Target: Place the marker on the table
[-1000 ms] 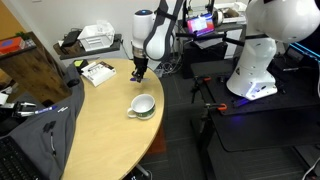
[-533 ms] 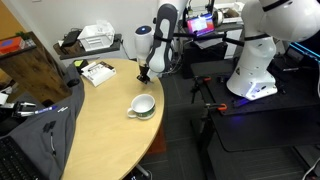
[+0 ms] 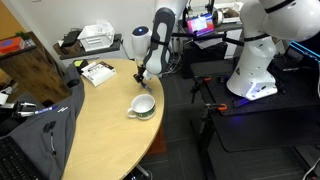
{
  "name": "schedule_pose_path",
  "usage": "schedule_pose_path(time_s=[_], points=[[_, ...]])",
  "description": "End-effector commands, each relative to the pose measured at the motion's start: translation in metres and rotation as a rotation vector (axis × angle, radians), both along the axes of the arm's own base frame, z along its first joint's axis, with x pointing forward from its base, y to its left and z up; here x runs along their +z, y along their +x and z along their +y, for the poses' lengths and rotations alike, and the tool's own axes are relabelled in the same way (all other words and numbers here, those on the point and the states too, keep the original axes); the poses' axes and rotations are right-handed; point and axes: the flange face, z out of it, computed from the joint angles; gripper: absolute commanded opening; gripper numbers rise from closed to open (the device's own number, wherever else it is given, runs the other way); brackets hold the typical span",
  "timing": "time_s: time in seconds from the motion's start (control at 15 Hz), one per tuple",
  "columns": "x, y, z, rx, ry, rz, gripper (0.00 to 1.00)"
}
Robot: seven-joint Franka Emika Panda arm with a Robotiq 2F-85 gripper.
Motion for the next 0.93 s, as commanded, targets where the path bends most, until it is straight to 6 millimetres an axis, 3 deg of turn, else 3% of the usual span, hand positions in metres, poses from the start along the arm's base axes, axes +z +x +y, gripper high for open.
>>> schedule_pose_path(time_s=[0.0,0.33,0.6,0.87], points=[[0.059,-0.009,0.003,0.086,0.137,0.009,0.99],[0.111,-0.017,0.015,0.243,0.288,0.173,1.00],[0.124,-0.031,0.030,0.400,0.343,0.348,1.00],[0.138,-0.031,0.037,0.506,0.238,0.273,1.00]])
